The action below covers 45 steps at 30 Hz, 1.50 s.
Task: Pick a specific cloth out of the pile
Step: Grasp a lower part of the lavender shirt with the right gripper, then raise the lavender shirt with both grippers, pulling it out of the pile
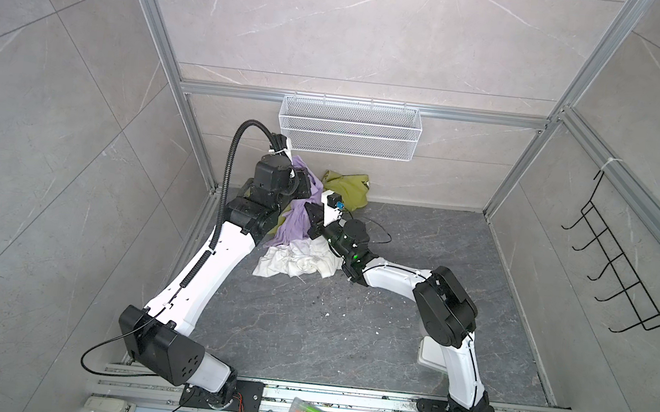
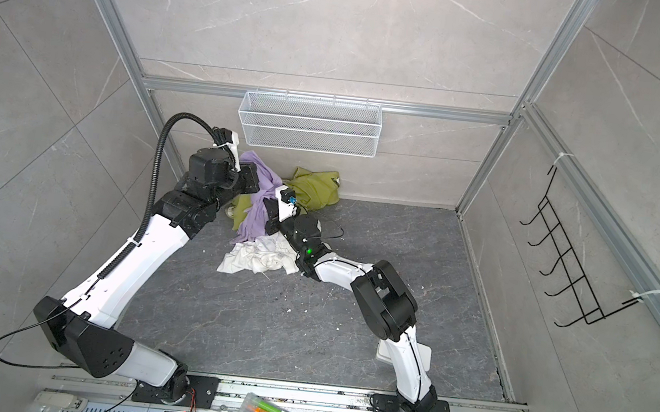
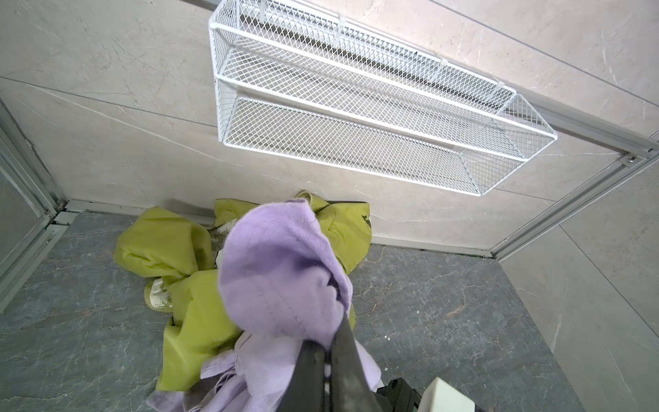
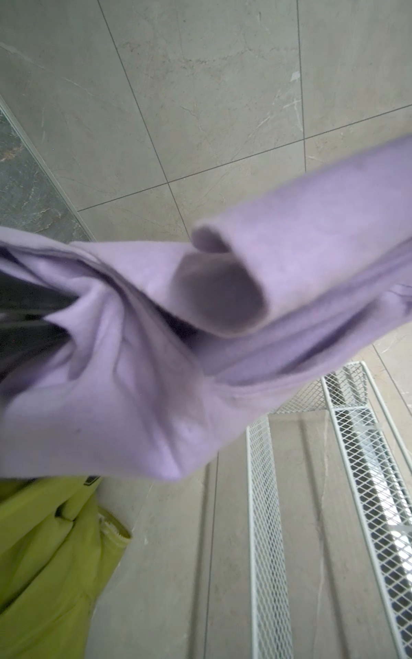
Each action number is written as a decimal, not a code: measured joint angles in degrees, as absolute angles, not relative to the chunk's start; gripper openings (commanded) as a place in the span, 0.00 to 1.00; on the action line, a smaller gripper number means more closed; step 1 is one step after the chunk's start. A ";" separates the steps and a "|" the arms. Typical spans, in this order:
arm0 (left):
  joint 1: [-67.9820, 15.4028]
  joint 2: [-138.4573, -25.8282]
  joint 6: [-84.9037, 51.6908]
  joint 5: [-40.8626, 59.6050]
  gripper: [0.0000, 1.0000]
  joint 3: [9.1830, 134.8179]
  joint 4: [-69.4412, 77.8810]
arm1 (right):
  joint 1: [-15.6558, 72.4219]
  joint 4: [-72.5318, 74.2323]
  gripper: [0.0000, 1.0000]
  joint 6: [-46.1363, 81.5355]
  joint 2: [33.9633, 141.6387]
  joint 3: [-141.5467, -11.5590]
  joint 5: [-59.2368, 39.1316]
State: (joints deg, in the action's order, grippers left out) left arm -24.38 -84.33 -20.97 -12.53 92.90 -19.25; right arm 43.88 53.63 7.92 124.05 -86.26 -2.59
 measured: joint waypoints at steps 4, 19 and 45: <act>-24.34 -84.23 -20.53 -13.02 0.00 93.43 -19.22 | 43.99 53.63 0.00 7.92 124.01 -87.09 -2.83; -24.34 -83.61 -19.88 -13.43 0.00 93.60 -19.22 | 44.51 53.60 0.00 7.92 122.19 -87.29 -3.25; -24.34 -82.41 -19.88 -13.43 0.00 95.48 -18.35 | 45.06 53.67 0.00 7.68 116.31 -86.30 -3.95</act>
State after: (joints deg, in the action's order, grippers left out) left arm -24.34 -82.41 -19.88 -13.43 95.48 -18.35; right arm 45.06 53.67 7.68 116.31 -86.30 -3.95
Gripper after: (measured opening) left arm 0.054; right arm 0.060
